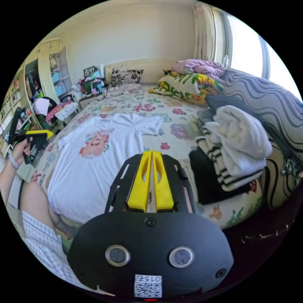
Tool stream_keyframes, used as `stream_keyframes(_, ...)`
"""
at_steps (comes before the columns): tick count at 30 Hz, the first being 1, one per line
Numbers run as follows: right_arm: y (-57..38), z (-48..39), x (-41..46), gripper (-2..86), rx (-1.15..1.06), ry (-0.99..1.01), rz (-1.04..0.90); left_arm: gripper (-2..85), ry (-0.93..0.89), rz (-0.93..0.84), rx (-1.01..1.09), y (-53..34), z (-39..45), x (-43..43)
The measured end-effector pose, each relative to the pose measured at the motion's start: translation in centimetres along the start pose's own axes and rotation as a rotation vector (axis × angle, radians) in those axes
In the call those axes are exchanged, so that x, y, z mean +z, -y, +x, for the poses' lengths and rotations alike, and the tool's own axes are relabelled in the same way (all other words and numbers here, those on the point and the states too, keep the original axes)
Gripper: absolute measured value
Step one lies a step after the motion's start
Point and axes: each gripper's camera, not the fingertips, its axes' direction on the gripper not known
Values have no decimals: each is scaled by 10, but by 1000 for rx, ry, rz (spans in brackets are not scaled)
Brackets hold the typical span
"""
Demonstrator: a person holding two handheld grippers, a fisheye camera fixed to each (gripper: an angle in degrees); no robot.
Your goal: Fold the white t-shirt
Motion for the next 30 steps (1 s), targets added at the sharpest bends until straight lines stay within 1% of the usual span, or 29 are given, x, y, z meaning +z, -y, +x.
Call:
stream_keyframes(1,6,-3,15,-4,17,35,17,-5,33,53,42,11,8,2)
stream_keyframes(3,16,-8,34,-3,36,37,58,-4,236,253,146,47,41,18)
stream_keyframes(5,25,-16,52,-3,32,-32,195,-2,314,311,162,75,57,44)
stream_keyframes(7,30,-17,72,-3,63,-76,276,5,199,268,166,108,60,84)
stream_keyframes(8,34,-13,89,-2,118,-101,297,12,90,209,155,130,60,115)
stream_keyframes(9,38,-11,100,-1,135,-108,289,22,7,141,165,151,62,148)
stream_keyframes(10,46,-5,121,3,150,-99,226,28,-19,116,181,160,66,164)
stream_keyframes(11,55,5,144,15,171,-49,143,49,-38,86,203,177,74,193)
stream_keyframes(12,59,10,155,21,176,-16,106,65,-60,61,238,193,85,221)
stream_keyframes(14,69,37,192,35,208,122,24,80,-92,-2,269,220,101,264)
stream_keyframes(16,75,54,218,42,242,145,-42,84,-117,-59,276,244,111,307)
stream_keyframes(18,81,65,238,50,257,148,-87,84,-172,-142,233,270,120,363)
stream_keyframes(20,91,76,260,65,264,156,-133,85,-206,-193,194,284,129,400)
stream_keyframes(23,104,88,286,69,280,220,-210,87,-188,-221,173,294,149,451)
stream_keyframes(25,110,97,291,53,306,229,-210,77,-189,-220,158,294,159,476)
stream_keyframes(29,121,116,299,11,325,360,-204,17,-202,-316,109,277,169,528)
stream_keyframes(30,123,118,299,7,330,369,-201,6,-220,-274,81,271,164,527)
